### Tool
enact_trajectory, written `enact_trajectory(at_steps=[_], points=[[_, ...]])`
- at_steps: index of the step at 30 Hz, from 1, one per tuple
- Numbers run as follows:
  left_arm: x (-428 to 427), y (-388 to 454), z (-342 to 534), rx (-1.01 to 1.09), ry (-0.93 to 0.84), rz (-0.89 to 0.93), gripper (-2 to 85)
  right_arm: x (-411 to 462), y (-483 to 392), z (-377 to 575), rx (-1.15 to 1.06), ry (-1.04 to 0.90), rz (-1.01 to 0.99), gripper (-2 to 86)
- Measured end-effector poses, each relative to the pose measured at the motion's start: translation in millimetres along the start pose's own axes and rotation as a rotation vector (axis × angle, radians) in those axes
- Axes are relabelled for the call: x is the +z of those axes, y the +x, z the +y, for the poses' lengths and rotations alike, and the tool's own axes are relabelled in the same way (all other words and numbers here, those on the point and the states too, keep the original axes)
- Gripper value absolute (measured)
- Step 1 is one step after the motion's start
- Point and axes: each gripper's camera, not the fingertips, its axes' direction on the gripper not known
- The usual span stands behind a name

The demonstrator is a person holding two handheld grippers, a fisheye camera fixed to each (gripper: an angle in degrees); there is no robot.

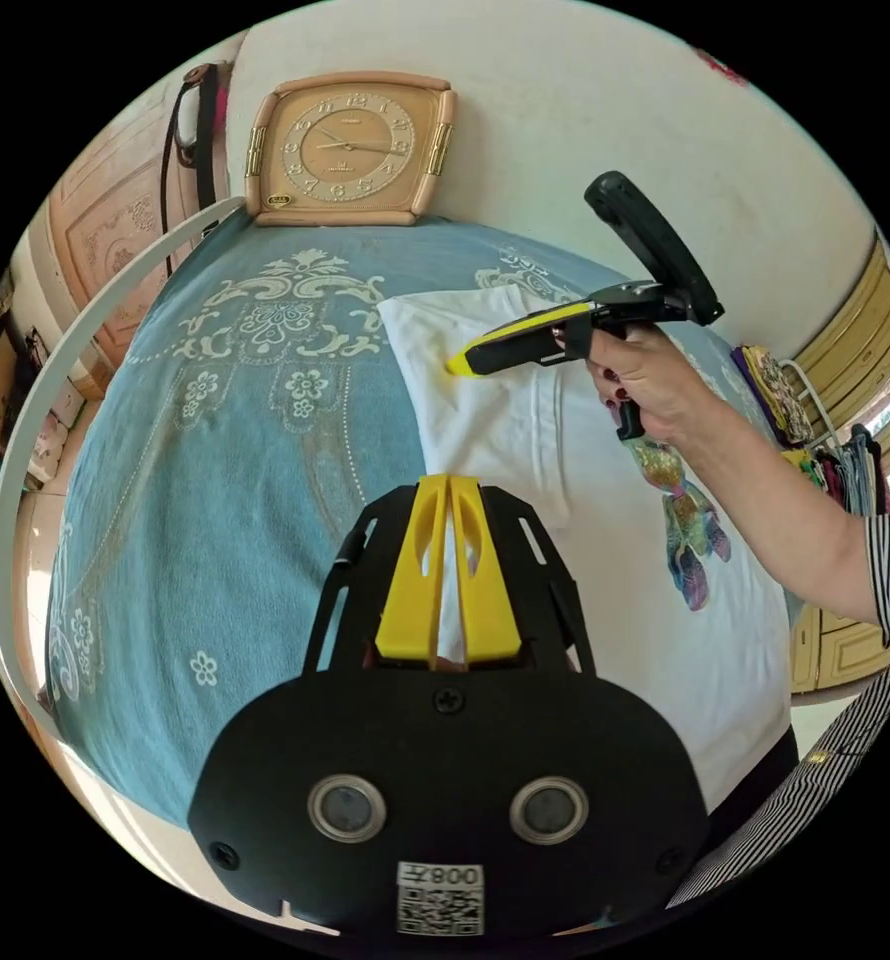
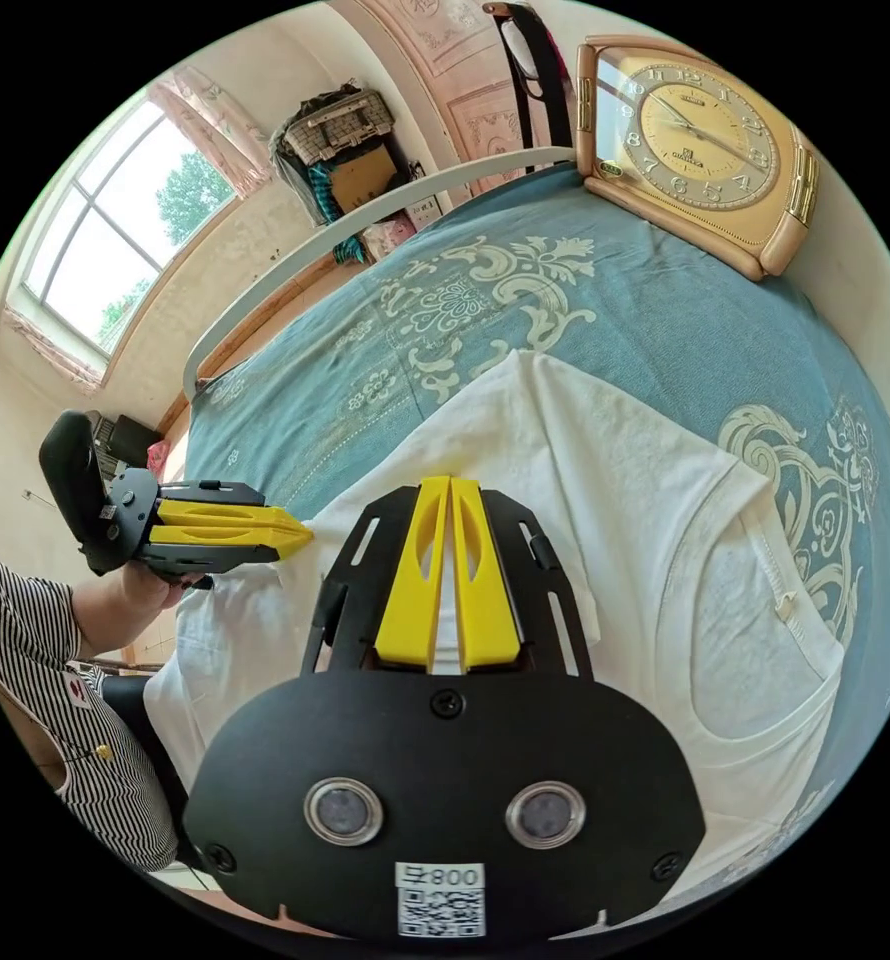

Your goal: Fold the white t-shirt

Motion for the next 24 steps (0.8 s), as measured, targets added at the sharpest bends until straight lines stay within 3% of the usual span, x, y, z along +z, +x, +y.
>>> enact_trajectory(at_steps=[7,14,18,24], points=[[2.6,0.4,8.8,-0.015,-0.014,-0.011,0.3,4.0,-24.1,-12.3,0.005,-0.021,-0.001,0.1],[-6.0,13.8,12.7,0.034,0.002,-0.02,0.2,-29.9,-44.9,-10.5,0.044,0.105,0.003,0.1],[3.4,8.9,14.5,0.031,-0.049,-0.05,0.2,3.4,-54.8,-43.2,0.036,-0.015,0.055,0.1],[-19.9,11.4,21.5,0.03,-0.001,-0.036,0.2,-5.3,-71.6,-51.5,0.047,-0.012,0.016,0.1]])
